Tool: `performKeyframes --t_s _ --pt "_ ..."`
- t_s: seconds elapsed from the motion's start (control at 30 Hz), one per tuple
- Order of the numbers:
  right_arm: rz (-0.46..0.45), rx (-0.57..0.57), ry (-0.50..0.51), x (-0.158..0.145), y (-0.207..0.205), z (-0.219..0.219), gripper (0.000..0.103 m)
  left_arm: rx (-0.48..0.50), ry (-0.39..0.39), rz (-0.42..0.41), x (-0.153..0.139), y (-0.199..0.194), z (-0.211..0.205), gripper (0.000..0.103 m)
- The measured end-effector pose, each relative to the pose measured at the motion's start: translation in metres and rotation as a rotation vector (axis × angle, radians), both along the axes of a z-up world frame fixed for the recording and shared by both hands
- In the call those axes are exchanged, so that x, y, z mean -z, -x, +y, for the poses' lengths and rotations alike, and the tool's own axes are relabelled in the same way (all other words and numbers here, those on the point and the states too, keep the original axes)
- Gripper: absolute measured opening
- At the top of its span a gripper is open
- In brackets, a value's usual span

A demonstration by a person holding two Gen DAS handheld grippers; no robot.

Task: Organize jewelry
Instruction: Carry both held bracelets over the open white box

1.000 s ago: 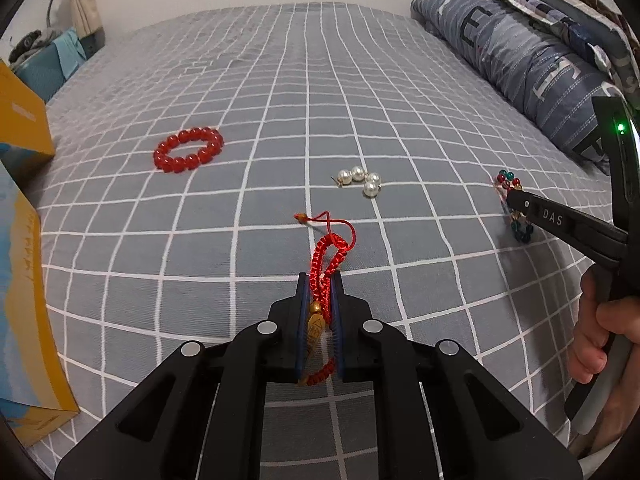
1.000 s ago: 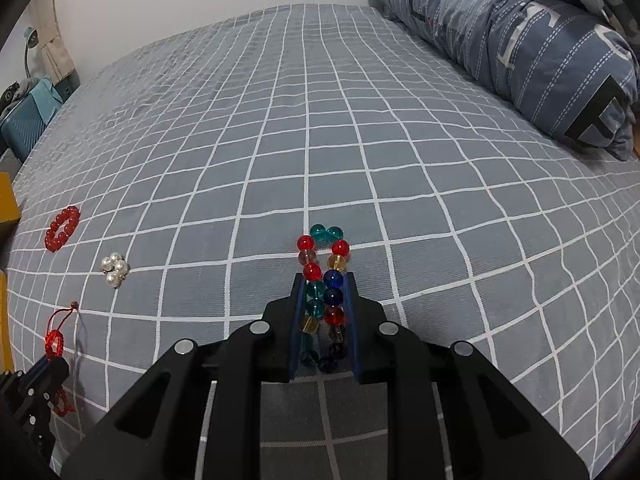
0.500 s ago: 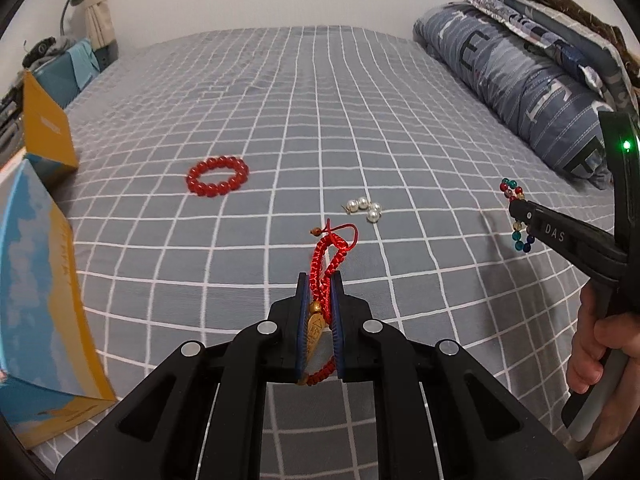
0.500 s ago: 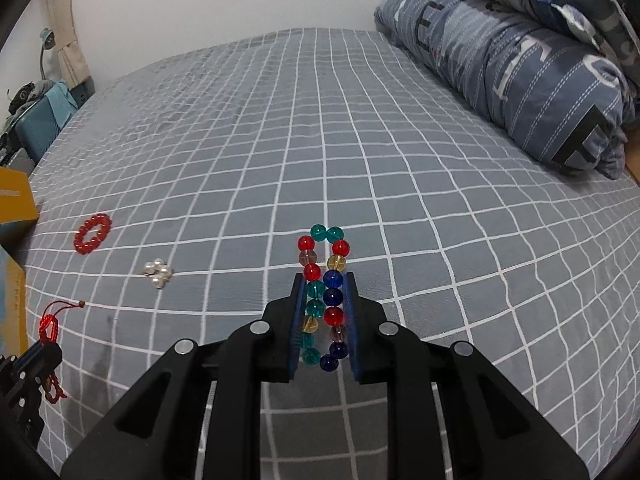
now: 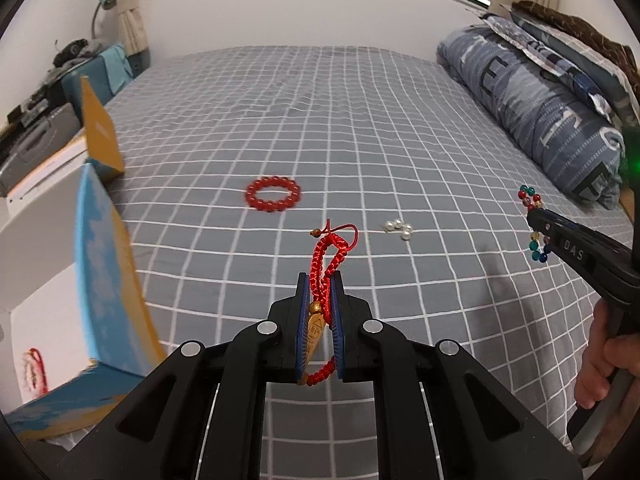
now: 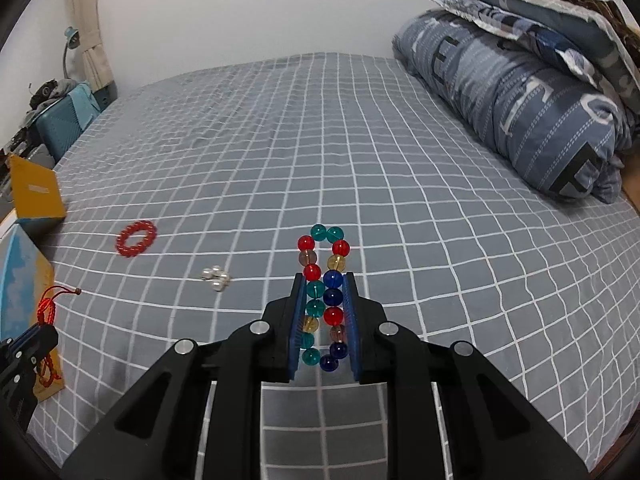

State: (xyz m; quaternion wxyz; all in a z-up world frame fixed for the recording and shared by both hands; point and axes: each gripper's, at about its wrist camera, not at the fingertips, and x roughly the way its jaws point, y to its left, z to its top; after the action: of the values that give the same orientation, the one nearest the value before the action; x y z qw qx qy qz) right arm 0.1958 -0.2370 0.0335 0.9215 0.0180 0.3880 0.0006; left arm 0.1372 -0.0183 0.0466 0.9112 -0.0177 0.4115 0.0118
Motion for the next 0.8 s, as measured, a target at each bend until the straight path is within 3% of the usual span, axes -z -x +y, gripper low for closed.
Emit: performKeyframes --t_s 0.37,0.8 --pt "-0.033 -0.075 0.005 -0.026 0.019 0.05 0.018 -0.077 0.024 -0.05 -0.036 0.024 0.049 0.01" --pt "-0.049 -0.202 -0.024 -0.038 0.025 0.135 0.018 -0.191 0.014 -0.057 -0.051 0.051 0.118 0.01"
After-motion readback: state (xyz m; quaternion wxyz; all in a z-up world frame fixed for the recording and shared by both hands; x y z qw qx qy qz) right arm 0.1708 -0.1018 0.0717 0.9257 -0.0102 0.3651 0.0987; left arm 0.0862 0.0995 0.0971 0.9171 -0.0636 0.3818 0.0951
